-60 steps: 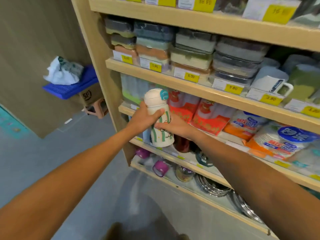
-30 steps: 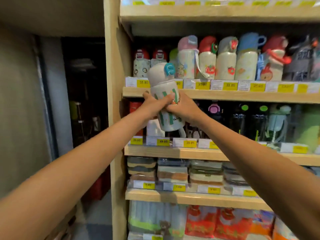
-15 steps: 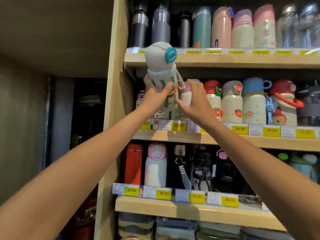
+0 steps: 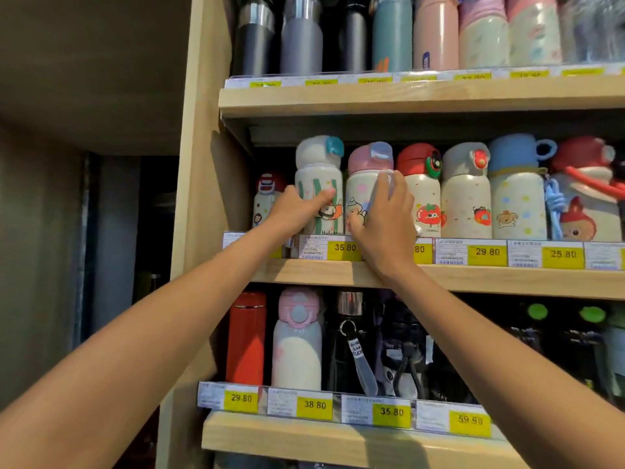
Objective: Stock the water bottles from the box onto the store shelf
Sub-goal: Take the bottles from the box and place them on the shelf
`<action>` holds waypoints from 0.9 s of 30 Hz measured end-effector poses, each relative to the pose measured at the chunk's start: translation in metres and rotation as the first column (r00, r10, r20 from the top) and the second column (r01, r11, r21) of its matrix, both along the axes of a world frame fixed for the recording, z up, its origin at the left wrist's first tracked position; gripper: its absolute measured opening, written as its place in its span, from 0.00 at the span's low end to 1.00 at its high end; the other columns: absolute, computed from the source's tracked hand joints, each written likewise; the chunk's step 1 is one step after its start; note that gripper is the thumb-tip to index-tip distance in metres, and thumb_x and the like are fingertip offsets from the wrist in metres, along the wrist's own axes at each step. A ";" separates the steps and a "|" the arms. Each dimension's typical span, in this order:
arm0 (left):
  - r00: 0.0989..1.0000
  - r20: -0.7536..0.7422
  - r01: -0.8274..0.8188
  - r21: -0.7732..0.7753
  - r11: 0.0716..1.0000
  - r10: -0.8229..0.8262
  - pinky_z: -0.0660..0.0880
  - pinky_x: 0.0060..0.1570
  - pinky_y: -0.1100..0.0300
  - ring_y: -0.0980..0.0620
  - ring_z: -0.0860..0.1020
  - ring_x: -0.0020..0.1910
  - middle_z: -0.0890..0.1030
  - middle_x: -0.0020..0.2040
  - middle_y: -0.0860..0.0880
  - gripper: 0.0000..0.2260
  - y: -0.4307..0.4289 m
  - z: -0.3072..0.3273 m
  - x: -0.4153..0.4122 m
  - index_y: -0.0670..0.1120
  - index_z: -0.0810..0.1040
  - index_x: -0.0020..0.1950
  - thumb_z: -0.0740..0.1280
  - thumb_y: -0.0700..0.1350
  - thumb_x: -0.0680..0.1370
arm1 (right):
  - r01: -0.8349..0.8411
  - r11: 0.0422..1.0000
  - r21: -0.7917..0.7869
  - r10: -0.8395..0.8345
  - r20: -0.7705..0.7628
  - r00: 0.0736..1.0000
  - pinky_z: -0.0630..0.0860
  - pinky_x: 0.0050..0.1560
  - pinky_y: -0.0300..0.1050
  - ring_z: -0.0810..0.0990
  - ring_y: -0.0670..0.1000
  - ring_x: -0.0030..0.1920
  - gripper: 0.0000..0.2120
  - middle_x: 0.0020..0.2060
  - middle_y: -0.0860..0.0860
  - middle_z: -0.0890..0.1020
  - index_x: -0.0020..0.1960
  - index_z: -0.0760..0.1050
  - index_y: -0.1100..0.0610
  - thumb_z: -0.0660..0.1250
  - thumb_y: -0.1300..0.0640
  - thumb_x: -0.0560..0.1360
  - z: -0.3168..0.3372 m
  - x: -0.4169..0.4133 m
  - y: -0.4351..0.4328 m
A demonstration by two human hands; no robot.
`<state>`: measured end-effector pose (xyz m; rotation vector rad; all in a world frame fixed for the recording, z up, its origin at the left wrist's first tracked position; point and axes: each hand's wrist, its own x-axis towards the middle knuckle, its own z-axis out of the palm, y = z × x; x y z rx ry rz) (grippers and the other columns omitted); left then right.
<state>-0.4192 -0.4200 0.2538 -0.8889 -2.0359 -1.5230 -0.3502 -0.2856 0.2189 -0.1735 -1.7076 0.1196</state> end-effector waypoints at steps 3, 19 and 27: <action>1.000 0.000 -0.008 -0.090 0.996 0.008 0.79 0.53 0.51 0.54 0.82 0.48 0.83 0.50 0.52 0.38 0.002 -0.002 -0.007 0.49 0.77 0.58 0.64 0.74 0.58 | 0.012 1.000 0.012 -0.012 -0.015 1.000 0.69 0.65 0.54 0.62 0.60 0.71 0.31 0.74 0.59 0.60 0.71 0.61 0.60 0.67 0.53 0.73 -0.001 -0.002 0.002; 0.944 -0.262 -0.209 0.008 0.978 0.203 0.66 0.64 0.50 0.45 0.64 0.70 0.62 0.72 0.45 0.29 -0.008 -0.036 0.051 0.42 0.59 0.73 0.65 0.51 0.77 | -0.168 0.981 -0.094 0.174 0.063 0.983 0.67 0.68 0.53 0.62 0.58 0.71 0.28 0.70 0.59 0.64 0.71 0.62 0.63 0.66 0.56 0.75 -0.015 0.030 -0.008; 0.970 -0.014 0.241 0.073 0.968 -0.241 0.70 0.64 0.55 0.48 0.74 0.63 0.75 0.64 0.46 0.18 0.020 -0.106 0.113 0.42 0.70 0.66 0.65 0.40 0.76 | -0.101 0.989 -0.111 0.108 0.063 0.992 0.72 0.56 0.50 0.70 0.56 0.64 0.20 0.63 0.55 0.72 0.65 0.68 0.61 0.63 0.60 0.75 -0.082 0.108 -0.014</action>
